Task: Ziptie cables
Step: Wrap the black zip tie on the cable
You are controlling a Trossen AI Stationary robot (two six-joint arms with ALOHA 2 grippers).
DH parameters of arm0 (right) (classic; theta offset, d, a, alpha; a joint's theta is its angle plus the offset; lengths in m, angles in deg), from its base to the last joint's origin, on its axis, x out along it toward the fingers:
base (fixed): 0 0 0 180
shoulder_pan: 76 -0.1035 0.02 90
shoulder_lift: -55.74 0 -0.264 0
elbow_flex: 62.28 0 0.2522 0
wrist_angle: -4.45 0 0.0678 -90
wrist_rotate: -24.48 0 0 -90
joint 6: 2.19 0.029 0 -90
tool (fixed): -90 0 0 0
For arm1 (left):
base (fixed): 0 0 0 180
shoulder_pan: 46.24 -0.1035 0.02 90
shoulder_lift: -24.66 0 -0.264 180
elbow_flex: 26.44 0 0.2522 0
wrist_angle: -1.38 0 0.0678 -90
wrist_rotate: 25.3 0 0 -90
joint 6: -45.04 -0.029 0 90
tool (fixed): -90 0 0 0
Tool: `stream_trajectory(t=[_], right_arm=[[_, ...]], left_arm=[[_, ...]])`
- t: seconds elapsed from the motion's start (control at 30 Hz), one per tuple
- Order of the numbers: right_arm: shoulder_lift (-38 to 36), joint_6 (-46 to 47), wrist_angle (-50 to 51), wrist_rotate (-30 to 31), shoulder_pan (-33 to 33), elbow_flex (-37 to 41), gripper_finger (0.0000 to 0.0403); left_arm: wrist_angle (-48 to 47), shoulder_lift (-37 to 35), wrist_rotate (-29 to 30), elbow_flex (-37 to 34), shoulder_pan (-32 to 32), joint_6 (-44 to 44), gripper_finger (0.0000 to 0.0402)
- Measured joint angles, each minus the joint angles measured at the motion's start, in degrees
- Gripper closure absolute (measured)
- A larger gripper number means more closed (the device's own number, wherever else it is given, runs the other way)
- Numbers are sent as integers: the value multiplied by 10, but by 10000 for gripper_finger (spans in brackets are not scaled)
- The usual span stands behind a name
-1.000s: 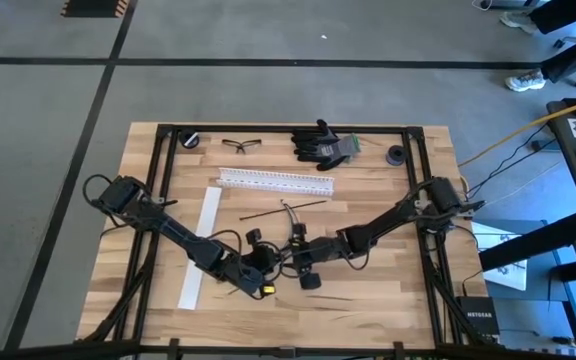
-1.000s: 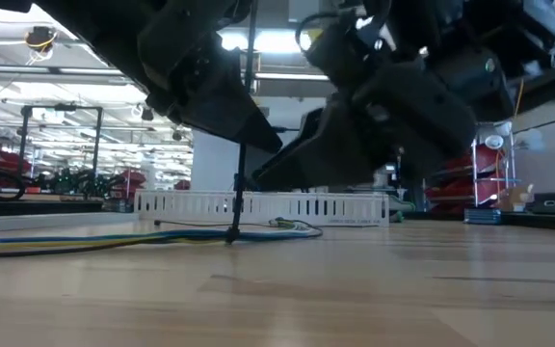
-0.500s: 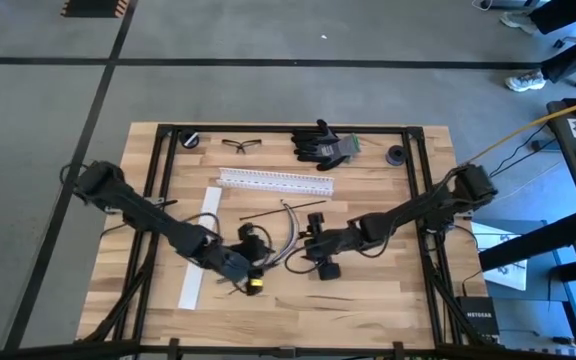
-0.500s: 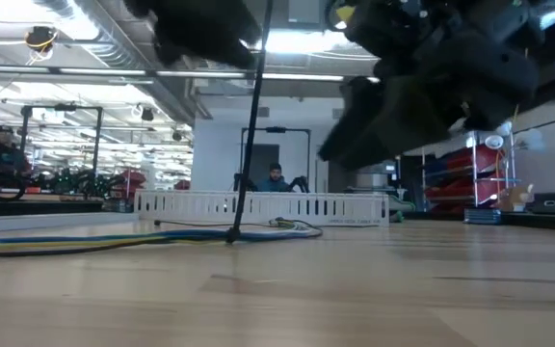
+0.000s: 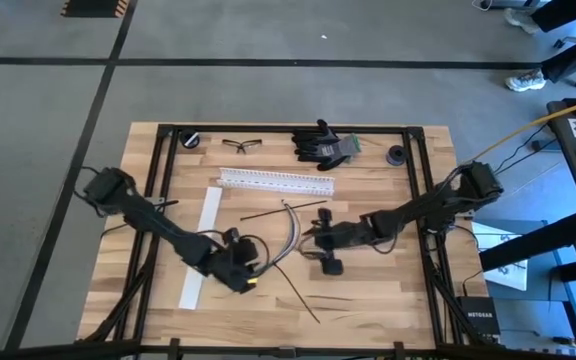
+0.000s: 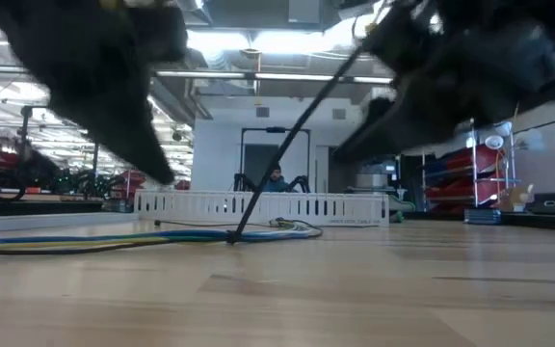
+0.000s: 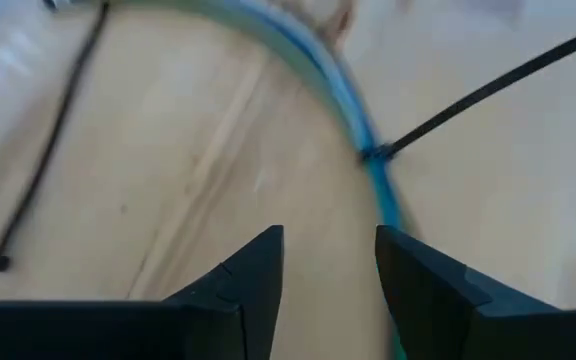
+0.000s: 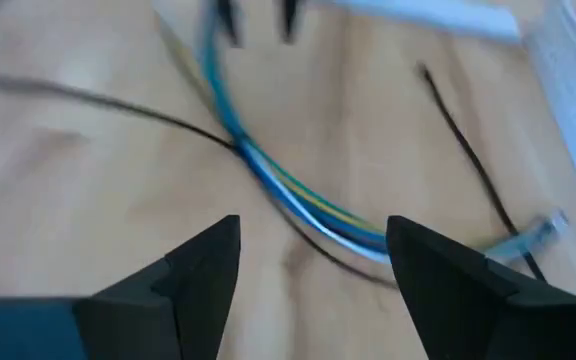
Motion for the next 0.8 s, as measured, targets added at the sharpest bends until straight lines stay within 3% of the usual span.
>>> stream_trajectory(t=[0.13,0.27,0.67,0.8], right_arm=[[36,26,-41,-11,9,-3,166],[51,27,-22,-21,2,-2,166],[-3,31,93,-39,-9,-2,166],[-24,31,108,-39,-9,-2,166]], left_arm=[[0,49,-27,-5,-8,2,258],[12,75,-31,-3,-7,3,258],[291,124,-90,0,15,-53,260],[274,143,-103,27,3,-68,267]])
